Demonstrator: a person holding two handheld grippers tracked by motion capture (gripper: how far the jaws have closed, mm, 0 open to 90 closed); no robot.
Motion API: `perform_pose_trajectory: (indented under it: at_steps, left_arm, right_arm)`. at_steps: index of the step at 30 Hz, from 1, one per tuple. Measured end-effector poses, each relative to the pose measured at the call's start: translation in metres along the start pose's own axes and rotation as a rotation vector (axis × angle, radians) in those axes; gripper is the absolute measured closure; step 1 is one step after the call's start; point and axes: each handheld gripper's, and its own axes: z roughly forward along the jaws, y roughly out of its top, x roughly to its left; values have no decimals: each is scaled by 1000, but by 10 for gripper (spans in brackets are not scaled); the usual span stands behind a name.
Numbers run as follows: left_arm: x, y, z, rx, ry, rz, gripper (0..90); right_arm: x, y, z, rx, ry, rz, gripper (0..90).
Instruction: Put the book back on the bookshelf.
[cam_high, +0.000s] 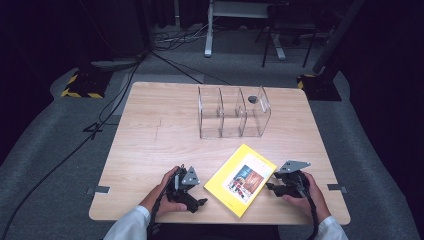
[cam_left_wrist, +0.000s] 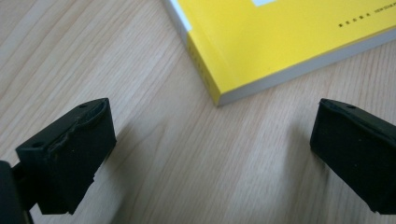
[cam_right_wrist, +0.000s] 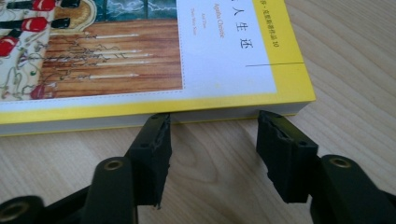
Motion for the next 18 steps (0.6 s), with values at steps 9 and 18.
perform_pose_trajectory:
  at_steps: [9,18]
  left_arm:
    - [-6,13,11,5,-38,49,9]
    - [-7,13,11,4,-42,43,24]
  right_arm:
    - [-4,13,14,-35,-26,7,434]
    - [-11,32,34,-76,-37,20,392]
